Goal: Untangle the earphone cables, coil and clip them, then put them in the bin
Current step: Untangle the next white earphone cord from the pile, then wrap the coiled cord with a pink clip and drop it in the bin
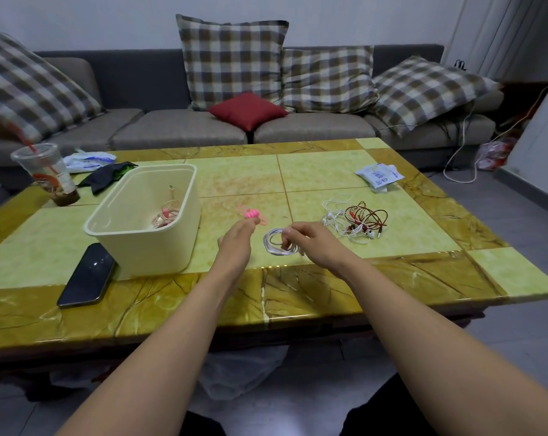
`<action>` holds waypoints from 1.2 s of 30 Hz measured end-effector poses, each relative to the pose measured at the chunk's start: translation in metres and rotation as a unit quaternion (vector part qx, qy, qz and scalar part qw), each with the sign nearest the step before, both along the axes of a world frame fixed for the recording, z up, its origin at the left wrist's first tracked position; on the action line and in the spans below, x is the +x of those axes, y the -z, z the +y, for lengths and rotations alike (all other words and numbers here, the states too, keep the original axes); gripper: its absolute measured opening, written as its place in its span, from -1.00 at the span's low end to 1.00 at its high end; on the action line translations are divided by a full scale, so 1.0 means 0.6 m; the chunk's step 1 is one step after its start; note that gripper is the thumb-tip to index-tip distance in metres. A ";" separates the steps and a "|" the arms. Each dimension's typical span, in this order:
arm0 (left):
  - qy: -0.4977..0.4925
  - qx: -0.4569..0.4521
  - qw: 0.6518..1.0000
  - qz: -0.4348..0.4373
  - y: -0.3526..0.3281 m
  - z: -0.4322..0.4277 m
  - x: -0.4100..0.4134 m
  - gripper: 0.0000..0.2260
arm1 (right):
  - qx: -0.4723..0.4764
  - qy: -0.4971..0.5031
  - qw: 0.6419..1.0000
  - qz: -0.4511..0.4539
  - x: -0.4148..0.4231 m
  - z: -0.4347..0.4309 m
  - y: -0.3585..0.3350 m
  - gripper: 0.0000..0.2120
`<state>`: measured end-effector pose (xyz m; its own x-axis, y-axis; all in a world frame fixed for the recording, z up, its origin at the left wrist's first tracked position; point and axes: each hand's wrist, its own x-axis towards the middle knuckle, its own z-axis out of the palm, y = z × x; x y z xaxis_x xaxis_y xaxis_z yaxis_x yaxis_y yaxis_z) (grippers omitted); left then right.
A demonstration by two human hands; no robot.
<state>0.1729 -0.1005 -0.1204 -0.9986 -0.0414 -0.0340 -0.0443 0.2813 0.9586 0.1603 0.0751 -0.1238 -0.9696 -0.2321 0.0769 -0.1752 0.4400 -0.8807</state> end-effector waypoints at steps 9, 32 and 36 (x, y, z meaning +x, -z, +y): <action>0.109 -0.161 0.980 0.037 0.020 0.002 -0.015 -0.63 | 0.207 -0.027 0.971 0.114 -0.021 -0.022 0.015 -0.77; 0.041 0.104 0.960 -0.256 0.015 -0.056 -0.154 -0.68 | -0.122 -0.109 0.984 -0.063 -0.175 -0.062 0.036 -0.88; -0.095 0.057 0.977 -0.181 0.022 -0.055 -0.184 -0.69 | -0.030 0.010 0.999 0.017 -0.229 -0.080 0.060 -0.81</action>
<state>0.0625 -0.1332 -0.1333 -0.8953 -0.1998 -0.3981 -0.4266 0.1277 0.8954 0.0228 0.0273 -0.1601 -0.9709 -0.2059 0.1221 -0.1960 0.3911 -0.8993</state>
